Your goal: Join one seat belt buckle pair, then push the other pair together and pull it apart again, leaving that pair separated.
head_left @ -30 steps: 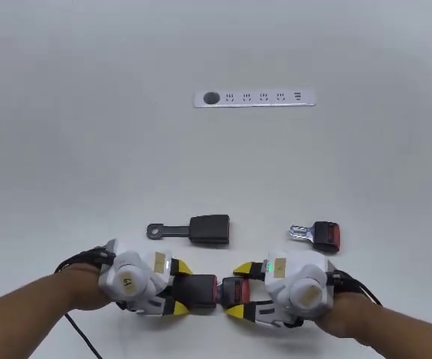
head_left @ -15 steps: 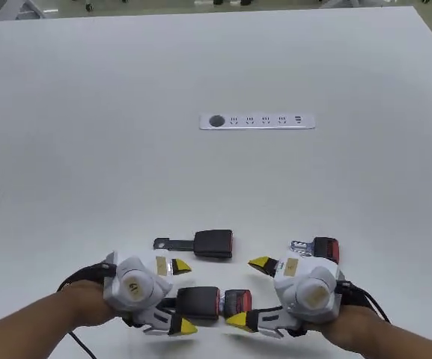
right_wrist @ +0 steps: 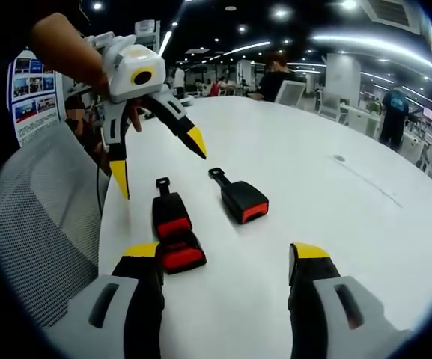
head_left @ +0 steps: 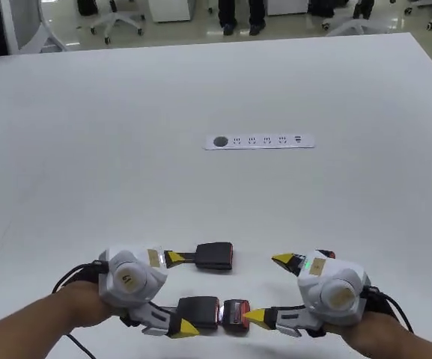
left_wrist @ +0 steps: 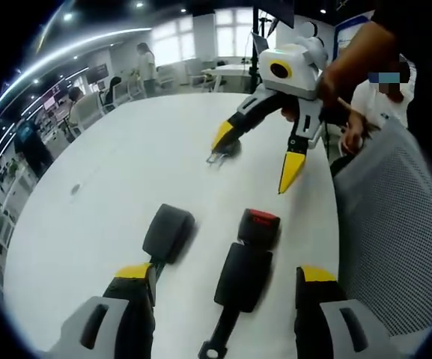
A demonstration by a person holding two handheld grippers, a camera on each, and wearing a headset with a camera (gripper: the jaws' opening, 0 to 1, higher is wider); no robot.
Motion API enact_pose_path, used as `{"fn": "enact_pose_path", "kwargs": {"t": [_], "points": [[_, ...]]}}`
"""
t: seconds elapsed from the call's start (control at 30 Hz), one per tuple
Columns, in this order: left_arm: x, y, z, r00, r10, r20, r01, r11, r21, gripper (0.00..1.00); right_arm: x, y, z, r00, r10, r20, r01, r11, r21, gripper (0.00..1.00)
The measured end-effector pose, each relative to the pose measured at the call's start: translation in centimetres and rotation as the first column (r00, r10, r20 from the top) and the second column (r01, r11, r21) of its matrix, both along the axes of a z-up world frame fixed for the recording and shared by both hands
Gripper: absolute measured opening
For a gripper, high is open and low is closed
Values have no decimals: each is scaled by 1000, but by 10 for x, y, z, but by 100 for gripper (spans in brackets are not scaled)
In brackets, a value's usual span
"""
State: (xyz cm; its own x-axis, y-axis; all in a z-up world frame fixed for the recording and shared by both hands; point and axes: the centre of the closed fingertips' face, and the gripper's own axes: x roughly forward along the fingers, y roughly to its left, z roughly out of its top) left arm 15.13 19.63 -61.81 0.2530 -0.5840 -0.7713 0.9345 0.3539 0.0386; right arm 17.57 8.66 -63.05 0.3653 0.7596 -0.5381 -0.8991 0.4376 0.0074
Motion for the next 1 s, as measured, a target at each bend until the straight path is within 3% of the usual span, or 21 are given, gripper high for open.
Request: {"fn": "enact_pose_path", "kwargs": {"t": [0.17, 0.23, 0.3, 0.47, 0.53, 0.57, 0.8, 1.0], "points": [[8, -1, 18, 998, 50, 36, -50, 999, -14, 81, 7, -12, 10, 1000, -4, 9, 4, 1000, 13, 69], [11, -1, 23, 997, 63, 42, -62, 998, -23, 81, 7, -15, 17, 1000, -7, -14, 8, 998, 62, 71], [14, 0, 25, 996, 74, 40, -73, 997, -32, 83, 8, -24, 19, 1000, -15, 2, 14, 999, 47, 75], [22, 1, 20, 997, 57, 48, -55, 998, -37, 85, 21, -45, 14, 999, -54, -4, 54, 998, 21, 80], [29, 4, 20, 997, 55, 45, -53, 997, -49, 86, 24, -53, 17, 995, -97, -30, 98, 994, 43, 80], [31, 4, 20, 998, 54, 42, -51, 997, -58, 86, 27, -60, 18, 993, -117, -7, 117, 993, 21, 80], [51, 5, 18, 998, 33, 53, -29, 997, -75, 87, 32, -78, 15, 988, -153, -28, 153, 988, -20, 81], [63, 0, 13, 999, 29, 39, -25, 995, -100, 85, 41, -91, 8, 986, -161, -41, 158, 986, -55, 81]]}}
